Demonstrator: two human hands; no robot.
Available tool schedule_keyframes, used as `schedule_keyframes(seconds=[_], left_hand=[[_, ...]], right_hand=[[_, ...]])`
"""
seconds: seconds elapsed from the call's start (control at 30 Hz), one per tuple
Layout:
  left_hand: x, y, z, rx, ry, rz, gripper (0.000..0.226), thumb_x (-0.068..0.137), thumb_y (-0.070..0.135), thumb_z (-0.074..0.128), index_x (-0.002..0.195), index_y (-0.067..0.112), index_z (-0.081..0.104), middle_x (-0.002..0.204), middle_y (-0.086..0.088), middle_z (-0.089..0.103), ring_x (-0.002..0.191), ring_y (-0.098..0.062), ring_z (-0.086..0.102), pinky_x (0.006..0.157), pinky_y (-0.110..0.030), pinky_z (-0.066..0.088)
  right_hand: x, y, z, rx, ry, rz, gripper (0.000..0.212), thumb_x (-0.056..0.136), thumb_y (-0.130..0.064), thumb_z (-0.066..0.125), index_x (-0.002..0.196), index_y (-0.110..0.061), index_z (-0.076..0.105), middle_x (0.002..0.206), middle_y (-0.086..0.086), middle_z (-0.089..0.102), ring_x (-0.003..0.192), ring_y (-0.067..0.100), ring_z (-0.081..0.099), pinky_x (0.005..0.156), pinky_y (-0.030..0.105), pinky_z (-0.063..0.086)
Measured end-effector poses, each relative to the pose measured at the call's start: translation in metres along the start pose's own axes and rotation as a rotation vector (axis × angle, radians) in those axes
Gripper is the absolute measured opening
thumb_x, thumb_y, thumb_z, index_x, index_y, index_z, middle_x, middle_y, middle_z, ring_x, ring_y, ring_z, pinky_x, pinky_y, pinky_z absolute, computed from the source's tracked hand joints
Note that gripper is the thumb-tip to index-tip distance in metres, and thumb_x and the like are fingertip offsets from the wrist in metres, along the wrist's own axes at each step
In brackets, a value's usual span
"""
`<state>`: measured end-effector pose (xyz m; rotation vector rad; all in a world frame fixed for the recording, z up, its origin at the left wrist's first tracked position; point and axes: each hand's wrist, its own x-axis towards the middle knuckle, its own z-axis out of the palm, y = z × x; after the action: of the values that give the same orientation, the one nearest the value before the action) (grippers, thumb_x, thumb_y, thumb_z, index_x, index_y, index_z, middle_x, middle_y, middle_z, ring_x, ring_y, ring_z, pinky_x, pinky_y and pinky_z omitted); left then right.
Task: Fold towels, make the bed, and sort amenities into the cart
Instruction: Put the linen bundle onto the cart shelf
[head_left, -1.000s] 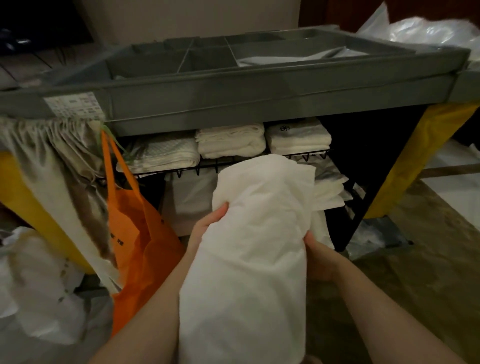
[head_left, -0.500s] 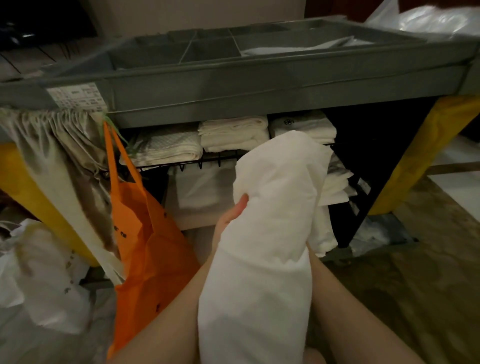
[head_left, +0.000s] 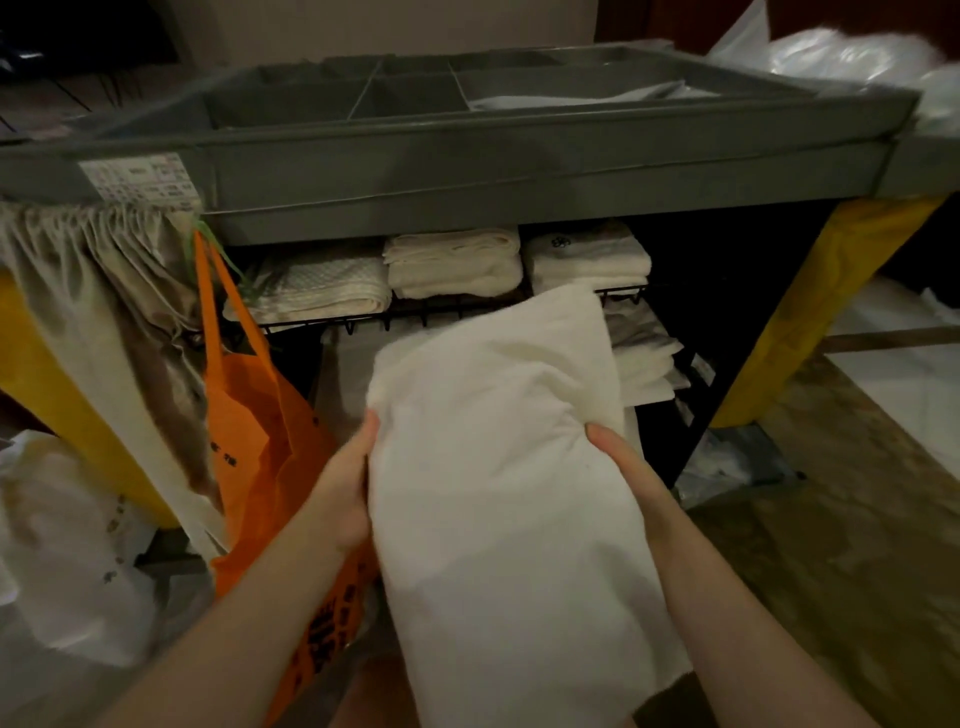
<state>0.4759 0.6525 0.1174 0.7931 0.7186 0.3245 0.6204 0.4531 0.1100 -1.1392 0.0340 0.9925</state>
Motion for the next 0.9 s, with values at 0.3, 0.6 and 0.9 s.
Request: schedule_keyframes(seconds=[0.3,0.6,0.9], left_hand=[[0.031,-0.043,-0.04,0.215,0.107,-0.058,0.057,0.067,0.013,0.079,0.121,0.007,0.059,0.097,-0.015,0.073,0.088,-0.031,0.069,0.07,-0.035,0.054],[0.155,0.06,-0.019,0.245,0.217,0.192,0.04,0.092,0.034,0.059,0.127,0.015,0.055,0.12,-0.001,0.058,0.105,-0.019,0.058,0.08,-0.026,0.049],[0.19,-0.012,-0.066,0.518,0.363,0.028,0.048,0.092,0.032,0.059,0.131,0.01,0.042,0.118,-0.012,0.055,0.095,-0.028,0.056,0.078,-0.038,0.05]], right_hand=[[0.055,0.024,-0.009,-0.081,0.244,0.054,0.039,0.087,-0.04,0.063,0.115,-0.013,0.054,0.101,0.01,0.063,0.097,0.028,0.059,0.093,0.039,0.045],[0.184,-0.063,0.069,-0.037,0.09,-0.08,0.038,0.098,-0.036,0.047,0.086,-0.007,0.068,0.07,0.01,0.072,0.056,0.021,0.068,0.051,0.021,0.052],[0.228,0.047,-0.009,-0.719,0.323,-0.282,0.077,0.079,-0.035,0.074,0.144,-0.022,0.034,0.139,0.002,0.046,0.124,0.025,0.046,0.103,0.048,0.042]])
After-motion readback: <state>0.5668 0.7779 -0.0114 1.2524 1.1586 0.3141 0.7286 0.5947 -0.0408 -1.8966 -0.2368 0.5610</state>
